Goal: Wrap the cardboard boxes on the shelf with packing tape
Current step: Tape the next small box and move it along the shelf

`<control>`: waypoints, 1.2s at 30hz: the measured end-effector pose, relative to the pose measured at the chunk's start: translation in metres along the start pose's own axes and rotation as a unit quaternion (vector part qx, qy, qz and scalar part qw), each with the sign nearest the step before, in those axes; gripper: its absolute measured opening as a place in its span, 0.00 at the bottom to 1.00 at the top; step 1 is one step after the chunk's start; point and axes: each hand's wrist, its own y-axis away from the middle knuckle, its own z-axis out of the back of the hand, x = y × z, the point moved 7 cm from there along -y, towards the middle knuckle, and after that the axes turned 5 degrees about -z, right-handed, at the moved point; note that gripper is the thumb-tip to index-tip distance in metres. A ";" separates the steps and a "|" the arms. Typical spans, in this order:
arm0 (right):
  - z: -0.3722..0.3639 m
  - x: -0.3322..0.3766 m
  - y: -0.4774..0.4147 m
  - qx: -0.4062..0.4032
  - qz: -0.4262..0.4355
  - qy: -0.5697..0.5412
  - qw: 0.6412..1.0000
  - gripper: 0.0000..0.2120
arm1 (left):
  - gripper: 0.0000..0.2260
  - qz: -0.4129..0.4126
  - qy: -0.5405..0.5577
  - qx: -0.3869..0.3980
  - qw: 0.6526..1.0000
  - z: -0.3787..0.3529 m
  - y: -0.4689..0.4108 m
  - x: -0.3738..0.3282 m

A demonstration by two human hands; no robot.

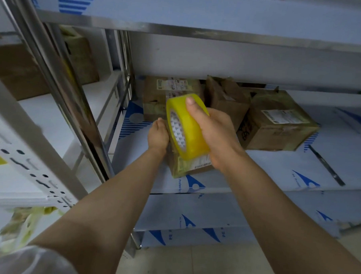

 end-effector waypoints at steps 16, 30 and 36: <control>0.021 -0.120 0.057 -0.015 -0.041 -0.072 0.996 0.11 | 0.18 0.119 0.027 0.049 0.991 0.004 -0.008 -0.016; 0.019 -0.126 0.048 -0.053 0.017 -0.005 0.998 0.18 | 0.21 -0.014 -0.450 0.245 0.859 -0.062 -0.040 -0.043; 0.022 -0.129 0.049 -0.058 0.010 -0.004 0.998 0.18 | 0.25 -0.130 -0.481 0.097 0.861 -0.045 -0.027 -0.061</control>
